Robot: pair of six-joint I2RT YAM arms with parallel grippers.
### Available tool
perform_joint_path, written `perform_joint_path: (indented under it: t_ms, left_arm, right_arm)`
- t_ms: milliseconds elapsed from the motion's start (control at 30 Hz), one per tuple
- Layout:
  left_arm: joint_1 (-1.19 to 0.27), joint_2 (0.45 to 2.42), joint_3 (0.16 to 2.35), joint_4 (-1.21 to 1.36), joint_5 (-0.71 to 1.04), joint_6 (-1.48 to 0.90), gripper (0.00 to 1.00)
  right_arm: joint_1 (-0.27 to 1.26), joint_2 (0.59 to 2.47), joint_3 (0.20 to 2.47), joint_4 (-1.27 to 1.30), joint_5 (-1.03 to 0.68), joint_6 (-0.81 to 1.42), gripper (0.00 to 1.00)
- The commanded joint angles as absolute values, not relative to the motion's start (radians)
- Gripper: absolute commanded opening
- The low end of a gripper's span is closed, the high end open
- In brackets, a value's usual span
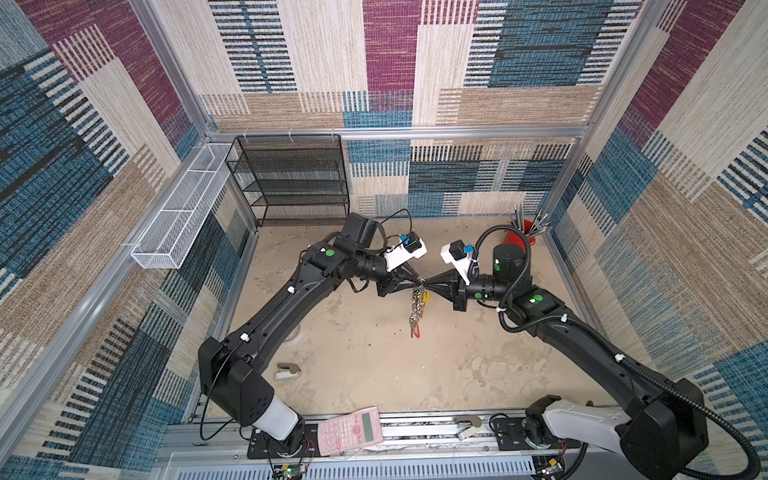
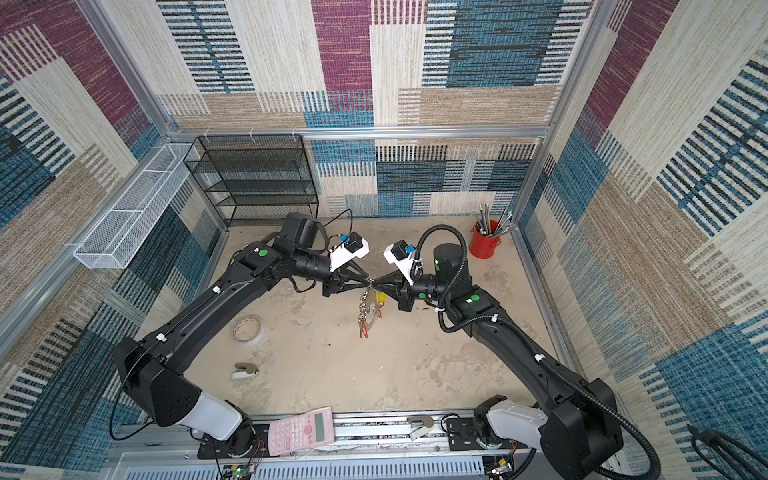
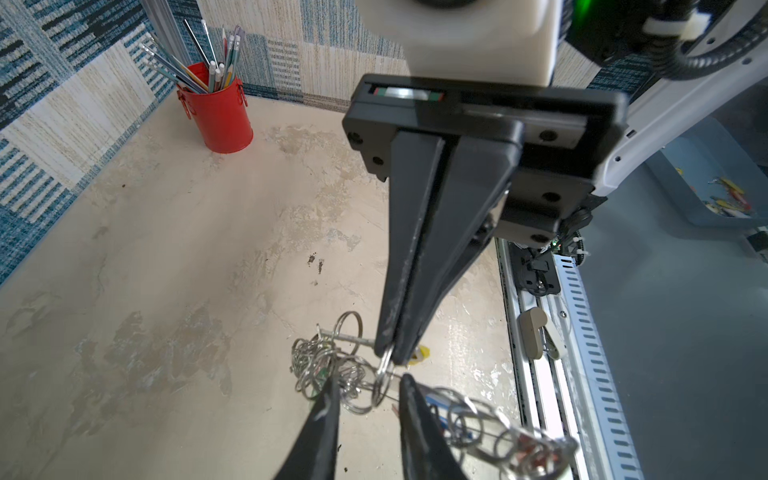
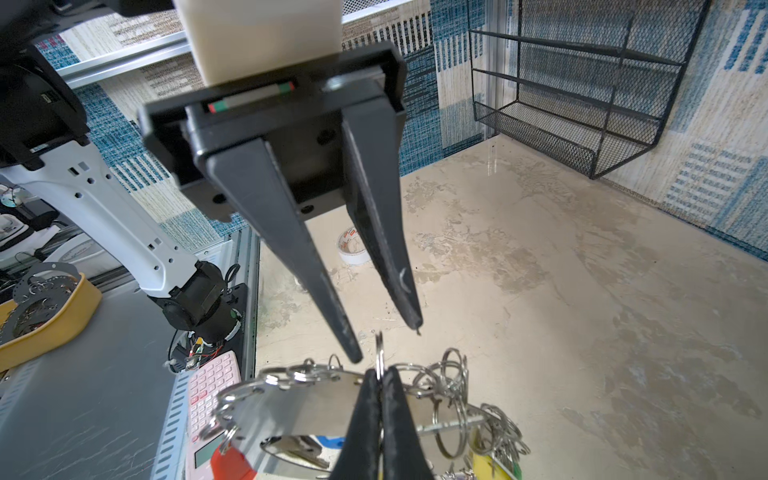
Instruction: Put the keys on the keyring
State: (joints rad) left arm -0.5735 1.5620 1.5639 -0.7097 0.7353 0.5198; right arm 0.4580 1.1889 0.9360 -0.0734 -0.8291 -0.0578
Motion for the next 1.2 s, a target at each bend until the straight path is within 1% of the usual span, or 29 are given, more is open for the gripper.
perform_joint_path:
  t_ms: [0,67,233,367,500,667,700,733,767,833,867,1000,1167]
  left_arm:
    - [-0.574,1.570,1.582,-0.726,0.728,0.560,0.22]
    - [-0.575,1.577,1.590,-0.733,0.733,0.558,0.18]
    - [-0.582,1.578,1.589,-0.730,0.750,0.554,0.13]
    - [-0.587,1.577,1.590,-0.735,0.762,0.554,0.10]
    - [-0.590,1.566,1.574,-0.720,0.762,0.542,0.00]
    - [-0.591,1.537,1.526,-0.658,0.755,0.495,0.00]
    - [-0.590,1.530,1.509,-0.639,0.748,0.479,0.00]
    - [-0.589,1.523,1.495,-0.622,0.743,0.464,0.00]
    - [-0.589,1.518,1.485,-0.613,0.740,0.457,0.00]
    - [-0.589,1.506,1.462,-0.589,0.746,0.435,0.00]
    - [-0.588,1.499,1.450,-0.576,0.750,0.423,0.00]
    - [-0.588,1.453,1.381,-0.478,0.762,0.363,0.00]
    - [-0.586,1.407,1.308,-0.367,0.779,0.299,0.00]
  right_arm:
    - [0.460,1.185,0.940,-0.026,-0.851,-0.071,0.00]
    - [0.460,1.187,0.940,-0.025,-0.853,-0.071,0.00]
    - [0.462,1.197,0.940,-0.026,-0.856,-0.071,0.00]
    - [0.464,1.198,0.939,-0.025,-0.854,-0.072,0.00]
    - [0.465,1.197,0.938,-0.026,-0.850,-0.072,0.00]
    - [0.463,1.198,0.935,-0.017,-0.830,-0.056,0.00]
    - [0.464,1.200,0.936,-0.017,-0.828,-0.051,0.02]
    - [0.465,1.201,0.934,-0.016,-0.822,-0.043,0.10]
    - [0.464,1.199,0.933,-0.015,-0.812,-0.034,0.16]
    - [0.462,1.187,0.922,-0.007,-0.806,-0.016,0.24]
    - [0.460,1.179,0.916,0.000,-0.801,-0.007,0.27]
    - [0.438,1.145,0.888,0.018,-0.795,0.027,0.33]
    - [0.422,1.136,0.858,0.043,-0.814,0.054,0.35]
